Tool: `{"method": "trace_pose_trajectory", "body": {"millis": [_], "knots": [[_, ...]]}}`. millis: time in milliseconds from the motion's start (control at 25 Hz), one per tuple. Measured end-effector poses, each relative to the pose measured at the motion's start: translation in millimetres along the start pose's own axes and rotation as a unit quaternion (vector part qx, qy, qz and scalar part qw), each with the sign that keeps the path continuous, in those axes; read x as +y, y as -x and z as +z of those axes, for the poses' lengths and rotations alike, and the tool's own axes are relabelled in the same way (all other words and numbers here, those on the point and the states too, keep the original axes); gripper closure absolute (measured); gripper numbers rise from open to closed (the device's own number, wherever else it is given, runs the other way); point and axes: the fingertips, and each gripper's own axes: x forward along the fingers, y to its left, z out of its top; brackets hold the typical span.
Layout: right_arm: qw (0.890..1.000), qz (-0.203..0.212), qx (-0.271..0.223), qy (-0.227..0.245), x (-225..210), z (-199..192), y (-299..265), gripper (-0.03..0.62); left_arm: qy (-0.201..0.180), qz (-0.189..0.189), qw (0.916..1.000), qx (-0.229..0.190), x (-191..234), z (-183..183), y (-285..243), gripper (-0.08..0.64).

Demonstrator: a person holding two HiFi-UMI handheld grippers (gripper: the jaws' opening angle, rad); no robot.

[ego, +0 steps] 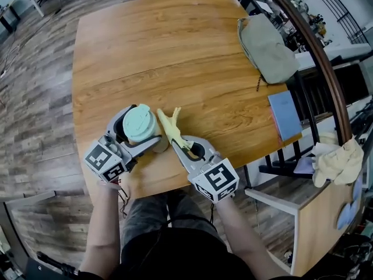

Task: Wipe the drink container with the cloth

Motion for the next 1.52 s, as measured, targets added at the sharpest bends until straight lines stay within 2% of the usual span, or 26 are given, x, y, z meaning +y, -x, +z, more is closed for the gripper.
{"method": "trace_pose_trajectory", "body": {"millis": [440,640,920,1160,1520], "knots": [[0.996,0.080,0.026,0.031,12,29,-53,0.568,0.070,-0.081,0.9938,-0.030,25,3,4,0.077],[0.992,0.115,0.041,0.028,16,34,-66,0.568,0.092,-0.107,0.9896,-0.031,33,3,4,0.077],[0.991,0.127,0.027,-0.022,13,36,-76,0.568,0.106,-0.113,0.9871,-0.039,45,3,4,0.078],[0.990,0.134,0.044,-0.018,15,22,-74,0.568,0.120,-0.116,0.9850,-0.043,49,0,3,0.077],[0.986,0.141,0.088,-0.029,26,-16,-68,0.568,0.118,-0.111,0.9858,-0.043,59,2,11,0.078]]}}
